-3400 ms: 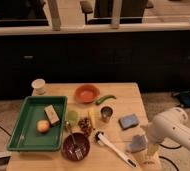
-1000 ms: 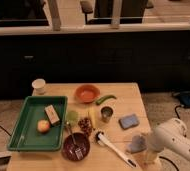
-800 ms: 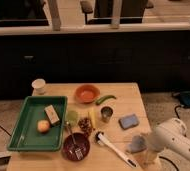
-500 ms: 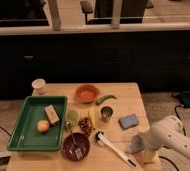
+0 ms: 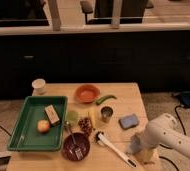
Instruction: Place towel in red bowl
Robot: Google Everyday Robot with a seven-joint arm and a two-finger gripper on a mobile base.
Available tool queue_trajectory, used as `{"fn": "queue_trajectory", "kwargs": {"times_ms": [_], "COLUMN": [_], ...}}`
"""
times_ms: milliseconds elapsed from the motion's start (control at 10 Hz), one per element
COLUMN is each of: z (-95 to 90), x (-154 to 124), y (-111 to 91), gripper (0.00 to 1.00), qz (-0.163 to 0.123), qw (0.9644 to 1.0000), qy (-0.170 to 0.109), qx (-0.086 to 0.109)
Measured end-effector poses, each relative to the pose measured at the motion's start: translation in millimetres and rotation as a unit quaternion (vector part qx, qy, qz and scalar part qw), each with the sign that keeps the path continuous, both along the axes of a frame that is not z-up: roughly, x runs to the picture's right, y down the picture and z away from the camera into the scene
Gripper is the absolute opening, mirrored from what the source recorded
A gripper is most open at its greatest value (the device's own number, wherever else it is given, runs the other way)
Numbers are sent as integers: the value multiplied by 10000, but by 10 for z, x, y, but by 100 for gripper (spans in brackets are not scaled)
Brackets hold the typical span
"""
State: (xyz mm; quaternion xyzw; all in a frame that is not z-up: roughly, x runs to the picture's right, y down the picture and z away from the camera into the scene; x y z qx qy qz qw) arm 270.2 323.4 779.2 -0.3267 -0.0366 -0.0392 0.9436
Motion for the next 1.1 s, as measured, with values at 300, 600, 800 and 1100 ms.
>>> {"fn": "queue_trajectory", "kwargs": {"times_ms": [300,600,800,1100], "z": [21,-35,-54,-101], "x": [-9,-7,-20,15], "y": [2,-52,-87,-47], "gripper": [53,17,2,0], "qz": [-72,-48,-66,-57], "qw": [10000,10000,10000,10000], "qy": [35,37,17,49], "qx": [7,17,38,-38]}}
